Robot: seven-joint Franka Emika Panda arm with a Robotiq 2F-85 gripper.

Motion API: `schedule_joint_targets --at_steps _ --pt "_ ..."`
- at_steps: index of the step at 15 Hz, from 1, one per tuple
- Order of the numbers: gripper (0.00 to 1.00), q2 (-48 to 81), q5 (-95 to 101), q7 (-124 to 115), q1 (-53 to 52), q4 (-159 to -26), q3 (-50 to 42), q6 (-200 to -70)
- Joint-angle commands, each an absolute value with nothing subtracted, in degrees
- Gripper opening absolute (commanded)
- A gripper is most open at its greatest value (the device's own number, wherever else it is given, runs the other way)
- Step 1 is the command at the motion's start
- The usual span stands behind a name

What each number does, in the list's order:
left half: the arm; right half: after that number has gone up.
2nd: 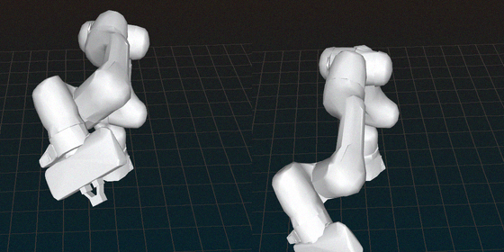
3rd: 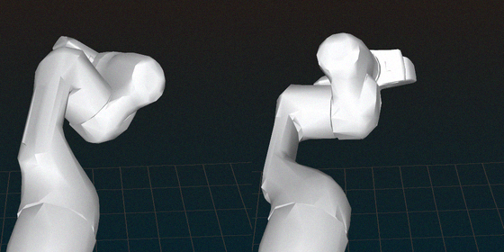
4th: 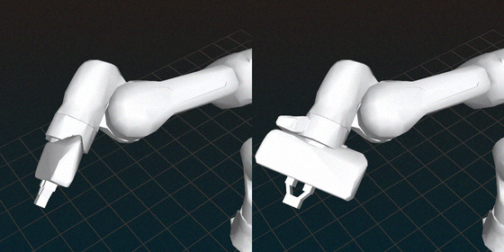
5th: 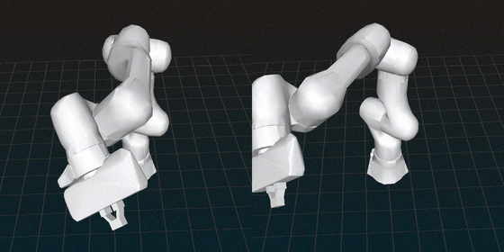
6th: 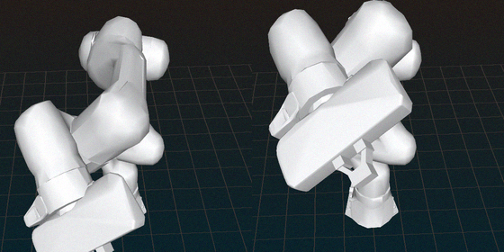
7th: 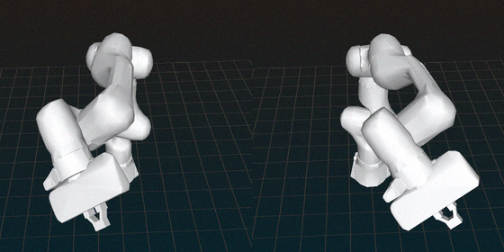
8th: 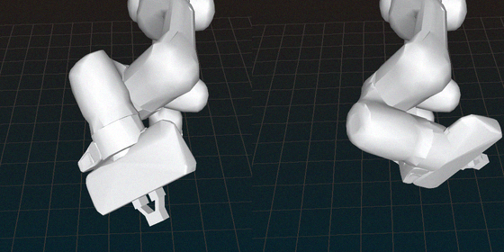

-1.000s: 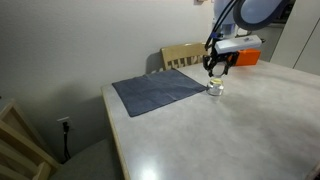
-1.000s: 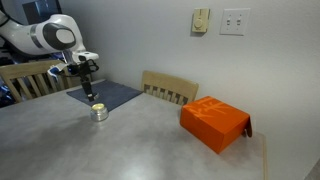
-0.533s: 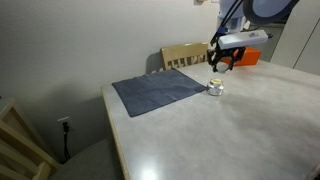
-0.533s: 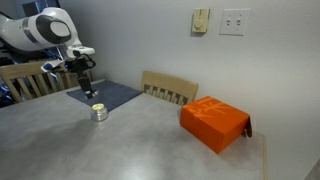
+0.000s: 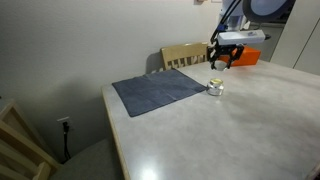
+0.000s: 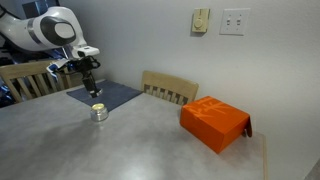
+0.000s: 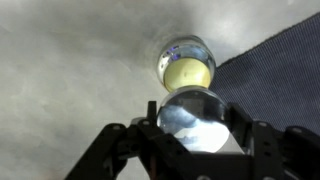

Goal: Remove the lid from the silver container

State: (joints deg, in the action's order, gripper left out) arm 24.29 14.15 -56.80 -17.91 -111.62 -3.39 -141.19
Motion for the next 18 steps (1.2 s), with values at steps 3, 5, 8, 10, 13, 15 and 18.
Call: schedule_joint_targets --at_steps 3,5,8,10,13,15,18 --pt "0.44 14.47 11.53 -57.51 -13.82 -119.80 -3.68 -155.97" --pt "0.44 12.03 10.08 -56.05 -12.39 -121.45 -3.49 -157.26" --pt "0.44 9.39 8.54 -57.43 -10.80 -121.12 -4.21 -144.53" --pt "0.44 8.30 11.80 -61.63 -10.05 -120.65 -5.13 -137.38" --pt "0.44 6.93 9.01 -62.37 -7.88 -120.68 -3.59 -134.50" --pt "0.69 8.33 10.56 -62.32 -7.58 -119.33 -3.42 -134.82" --pt "0.69 7.99 9.97 -62.42 -7.49 -119.38 -3.07 -134.80"
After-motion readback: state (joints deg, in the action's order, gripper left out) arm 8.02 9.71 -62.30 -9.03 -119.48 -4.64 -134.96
